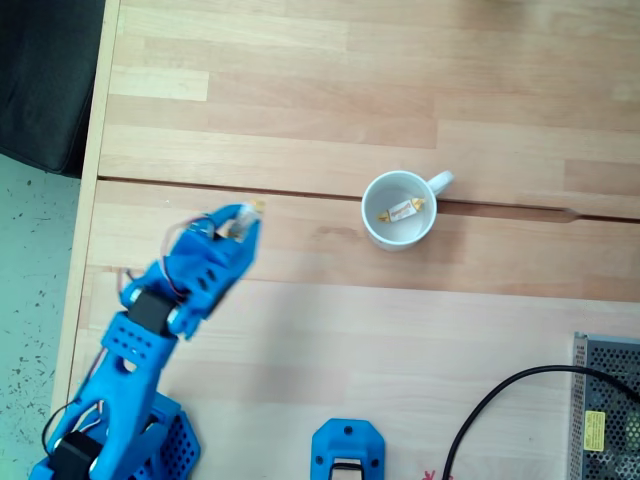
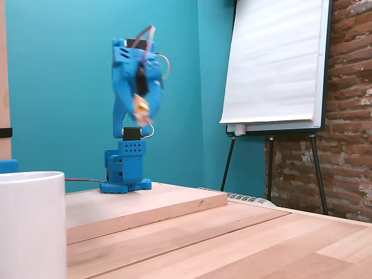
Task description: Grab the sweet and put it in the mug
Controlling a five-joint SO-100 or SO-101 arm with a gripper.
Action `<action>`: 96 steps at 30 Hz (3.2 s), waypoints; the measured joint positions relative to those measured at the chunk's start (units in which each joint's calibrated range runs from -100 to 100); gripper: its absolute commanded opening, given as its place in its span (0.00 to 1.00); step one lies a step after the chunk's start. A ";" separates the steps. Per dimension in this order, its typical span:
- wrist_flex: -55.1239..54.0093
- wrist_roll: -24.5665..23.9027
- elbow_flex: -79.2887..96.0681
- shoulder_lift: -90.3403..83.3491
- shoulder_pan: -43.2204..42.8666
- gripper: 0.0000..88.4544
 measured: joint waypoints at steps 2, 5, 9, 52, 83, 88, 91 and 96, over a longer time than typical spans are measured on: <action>0.00 0.54 -2.96 0.00 3.40 0.04; -1.46 1.56 -7.80 3.54 7.98 0.04; -7.00 2.59 -13.72 11.99 12.63 0.04; -21.89 2.98 -31.20 37.69 13.88 0.14; -19.37 0.39 35.59 -23.71 -2.44 0.19; -19.45 0.39 59.08 -39.15 -8.79 0.19; -19.61 0.39 70.91 -48.86 -12.26 0.19; -19.61 0.34 81.49 -62.67 -16.69 0.18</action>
